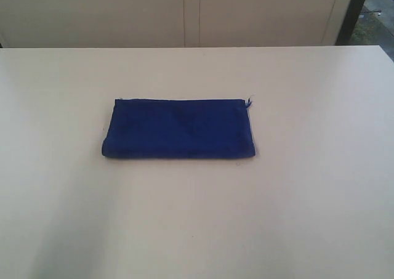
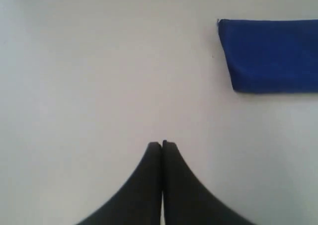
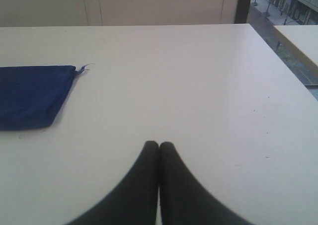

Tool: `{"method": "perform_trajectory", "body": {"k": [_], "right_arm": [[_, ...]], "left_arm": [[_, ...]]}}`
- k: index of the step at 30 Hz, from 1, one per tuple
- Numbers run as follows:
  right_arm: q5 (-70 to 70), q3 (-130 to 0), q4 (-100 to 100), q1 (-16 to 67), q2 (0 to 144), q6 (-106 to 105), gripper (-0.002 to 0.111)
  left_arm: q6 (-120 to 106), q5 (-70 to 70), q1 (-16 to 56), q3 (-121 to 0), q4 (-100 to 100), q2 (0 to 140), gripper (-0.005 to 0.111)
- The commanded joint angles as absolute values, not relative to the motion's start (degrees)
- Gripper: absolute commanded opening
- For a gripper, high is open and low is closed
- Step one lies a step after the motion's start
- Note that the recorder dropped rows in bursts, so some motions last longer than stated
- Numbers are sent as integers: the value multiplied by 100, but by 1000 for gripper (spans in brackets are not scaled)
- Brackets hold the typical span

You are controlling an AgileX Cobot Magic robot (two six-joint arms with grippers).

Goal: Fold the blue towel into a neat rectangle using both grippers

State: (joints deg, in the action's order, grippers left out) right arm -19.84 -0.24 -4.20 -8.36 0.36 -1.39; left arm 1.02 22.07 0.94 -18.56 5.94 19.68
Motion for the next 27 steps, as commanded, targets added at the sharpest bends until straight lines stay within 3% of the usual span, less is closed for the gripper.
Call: {"method": "perform_trajectory", "body": {"k": [1, 13, 22, 27], "right_arm": [[-1973, 0, -403, -861, 0, -134, 0], [-1973, 0, -403, -861, 0, -134, 0], [-1973, 0, -403, -861, 0, -134, 0], [-1973, 0, -403, -861, 0, -134, 0]], "left_arm": [[110, 1473, 131, -1180, 574, 1934, 0], [110, 860, 131, -4, 574, 1250, 0], [110, 1340, 131, 0, 547, 0, 0], [110, 1328, 131, 0, 547, 0, 0]]}}
